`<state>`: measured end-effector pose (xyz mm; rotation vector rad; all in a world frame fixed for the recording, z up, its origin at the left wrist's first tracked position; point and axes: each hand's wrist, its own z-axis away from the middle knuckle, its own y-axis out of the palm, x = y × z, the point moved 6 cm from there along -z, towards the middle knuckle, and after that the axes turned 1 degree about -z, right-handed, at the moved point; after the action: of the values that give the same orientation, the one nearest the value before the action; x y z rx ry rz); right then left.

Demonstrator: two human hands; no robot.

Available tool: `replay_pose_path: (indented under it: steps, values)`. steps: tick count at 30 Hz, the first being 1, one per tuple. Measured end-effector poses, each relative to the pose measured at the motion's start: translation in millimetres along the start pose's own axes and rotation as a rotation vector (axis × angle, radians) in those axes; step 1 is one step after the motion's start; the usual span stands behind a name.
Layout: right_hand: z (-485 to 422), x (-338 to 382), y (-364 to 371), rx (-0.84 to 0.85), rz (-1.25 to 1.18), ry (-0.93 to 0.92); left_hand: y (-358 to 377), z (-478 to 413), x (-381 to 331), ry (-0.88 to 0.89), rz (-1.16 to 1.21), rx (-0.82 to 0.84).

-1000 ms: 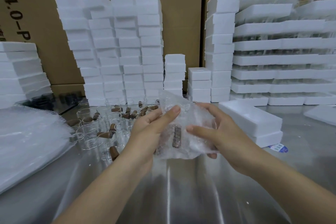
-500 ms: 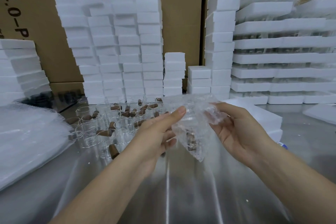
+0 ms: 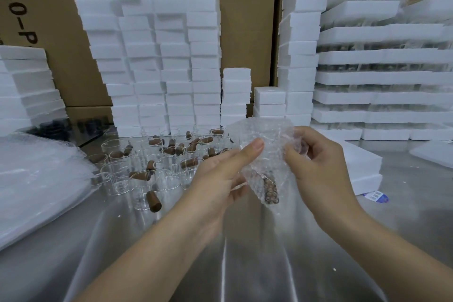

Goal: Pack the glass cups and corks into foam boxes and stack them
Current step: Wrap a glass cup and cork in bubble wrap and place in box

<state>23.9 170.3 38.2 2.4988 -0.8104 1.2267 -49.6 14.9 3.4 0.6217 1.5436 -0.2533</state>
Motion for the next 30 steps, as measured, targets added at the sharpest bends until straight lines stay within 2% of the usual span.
replay_pose_path:
  steps: [3,9,13,16,20,24,30]
  values:
    - [5.8,5.3,10.3,0.111,0.005,-0.003,-5.3,-1.0,-3.7,0.014,0.015,-0.038]
    - [13.8,16.5,27.5,0.309,0.157,-0.049,-5.2,-2.3,-6.4,0.006,0.120,0.000]
    - [13.1,8.1,26.5,0.360,0.178,-0.041,-3.4,-3.6,-3.3,-0.024,0.207,0.007]
    - [9.1,1.3,22.6,0.299,0.111,0.001,-1.5,-5.9,2.3,-0.029,0.189,0.027]
    - [3.7,-8.6,6.5,0.073,0.177,0.030,-0.9,-7.7,8.5,-0.060,0.142,0.048]
    - [-1.8,-5.8,4.2,0.112,0.153,-0.030,0.2,-7.8,11.6,-0.074,0.113,0.050]
    - [-0.9,-3.9,-2.3,-0.012,0.106,-0.062,7.7,-4.8,18.4,-0.078,0.242,-0.034]
